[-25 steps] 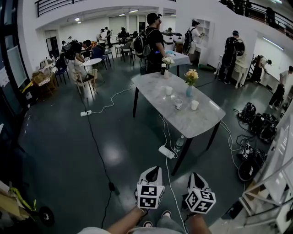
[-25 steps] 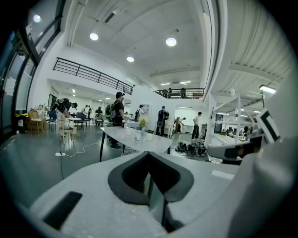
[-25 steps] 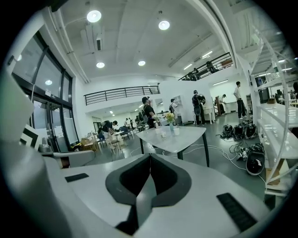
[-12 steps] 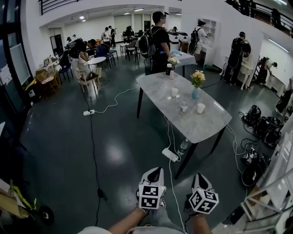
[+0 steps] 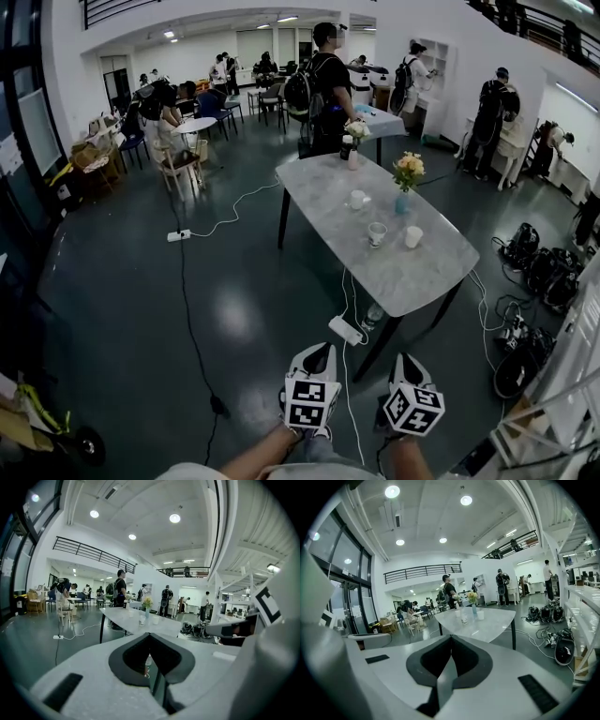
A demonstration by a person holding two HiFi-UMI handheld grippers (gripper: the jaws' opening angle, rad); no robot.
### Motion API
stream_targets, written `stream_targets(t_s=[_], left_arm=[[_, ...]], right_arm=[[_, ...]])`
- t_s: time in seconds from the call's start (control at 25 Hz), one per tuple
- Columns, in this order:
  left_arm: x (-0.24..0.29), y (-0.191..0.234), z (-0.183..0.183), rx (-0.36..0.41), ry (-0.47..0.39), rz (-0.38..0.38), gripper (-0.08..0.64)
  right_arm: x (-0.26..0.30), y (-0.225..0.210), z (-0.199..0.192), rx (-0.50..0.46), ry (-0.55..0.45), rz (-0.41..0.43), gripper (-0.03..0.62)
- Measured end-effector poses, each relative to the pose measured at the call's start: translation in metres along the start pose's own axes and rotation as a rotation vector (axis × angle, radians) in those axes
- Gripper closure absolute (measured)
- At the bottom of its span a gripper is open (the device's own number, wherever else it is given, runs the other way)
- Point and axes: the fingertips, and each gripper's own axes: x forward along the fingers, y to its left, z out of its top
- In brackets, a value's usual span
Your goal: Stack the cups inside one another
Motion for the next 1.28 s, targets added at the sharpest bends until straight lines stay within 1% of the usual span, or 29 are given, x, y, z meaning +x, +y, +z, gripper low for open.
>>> stream_targets(t_s=[0.24, 0.6, 0.88, 1.28], left_arm=[[0.043, 0.008, 0.013, -0.013, -0.003, 0.030, 0.565], [0.094, 0.023, 0.023, 0.016, 0.018, 0.064, 0.565], [0.134, 0.036, 0.032, 0.028, 0.011, 0.089, 0.565], [0.168, 0.049, 0.034, 0.038, 0.044, 0.110, 0.565]], right_arm=[[0.043, -0.015, 0.017, -0.008, 0.017, 0.017, 0.584], [0.100, -0.031, 0.032, -0.002, 0.025, 0.040, 0.584], [0.142, -0.045, 0.040, -0.003, 0.029, 0.049, 0.584], [0.180, -0.066, 0.050, -0.008, 0.069, 0.045, 0.584]])
